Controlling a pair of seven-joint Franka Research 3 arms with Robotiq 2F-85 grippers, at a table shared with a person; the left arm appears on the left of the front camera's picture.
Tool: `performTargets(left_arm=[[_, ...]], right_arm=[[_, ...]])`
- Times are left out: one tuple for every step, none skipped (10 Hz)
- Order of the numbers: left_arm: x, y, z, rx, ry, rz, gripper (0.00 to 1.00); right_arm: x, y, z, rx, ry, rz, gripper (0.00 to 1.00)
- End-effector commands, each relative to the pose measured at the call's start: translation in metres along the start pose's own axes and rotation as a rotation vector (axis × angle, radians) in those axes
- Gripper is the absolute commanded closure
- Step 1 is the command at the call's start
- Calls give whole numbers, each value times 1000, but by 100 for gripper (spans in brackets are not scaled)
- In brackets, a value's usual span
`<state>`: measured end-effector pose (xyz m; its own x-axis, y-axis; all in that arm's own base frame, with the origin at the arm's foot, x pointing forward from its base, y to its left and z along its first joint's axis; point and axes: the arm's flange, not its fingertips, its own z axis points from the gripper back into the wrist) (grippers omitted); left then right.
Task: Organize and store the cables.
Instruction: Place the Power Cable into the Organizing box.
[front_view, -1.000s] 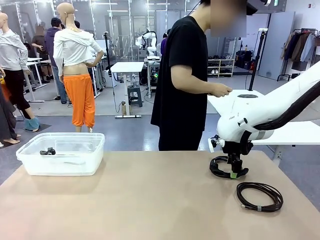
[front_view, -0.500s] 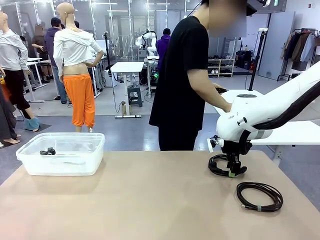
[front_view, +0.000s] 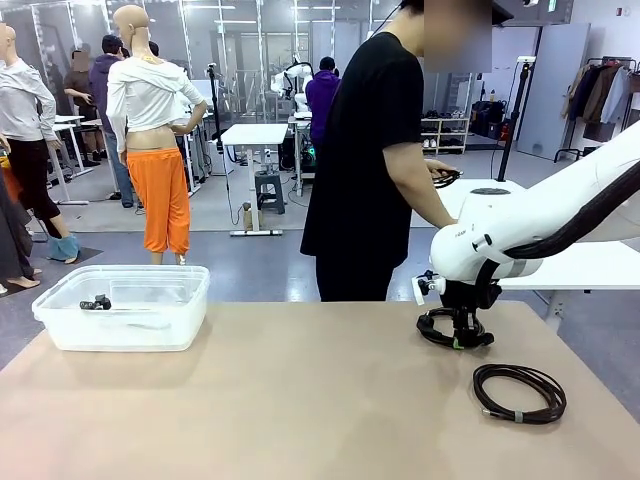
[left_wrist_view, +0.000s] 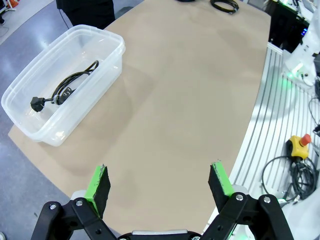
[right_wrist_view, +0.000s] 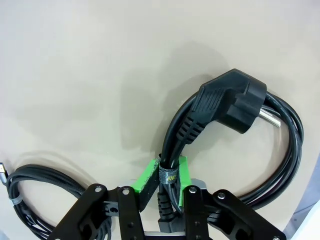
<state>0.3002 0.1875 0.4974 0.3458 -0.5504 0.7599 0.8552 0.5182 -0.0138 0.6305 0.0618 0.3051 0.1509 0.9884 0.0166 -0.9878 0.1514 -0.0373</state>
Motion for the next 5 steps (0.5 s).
performTargets(left_arm=[[-1,1,0,5,2,-2,0],[-1,1,0,5,2,-2,0],[-1,1,0,5,2,-2,0],[-1,1,0,5,2,-2,0],[-1,1,0,5,2,-2,0]], right_arm=[[2,-3,7,-9,-1,9,100],[3,-2,28,-23,15,-6,100],[6,-2,44,-19,33,-20,100],[11,-1,68,-13,7,-30,100],[18,-1,82,-12,-7,-48,100]])
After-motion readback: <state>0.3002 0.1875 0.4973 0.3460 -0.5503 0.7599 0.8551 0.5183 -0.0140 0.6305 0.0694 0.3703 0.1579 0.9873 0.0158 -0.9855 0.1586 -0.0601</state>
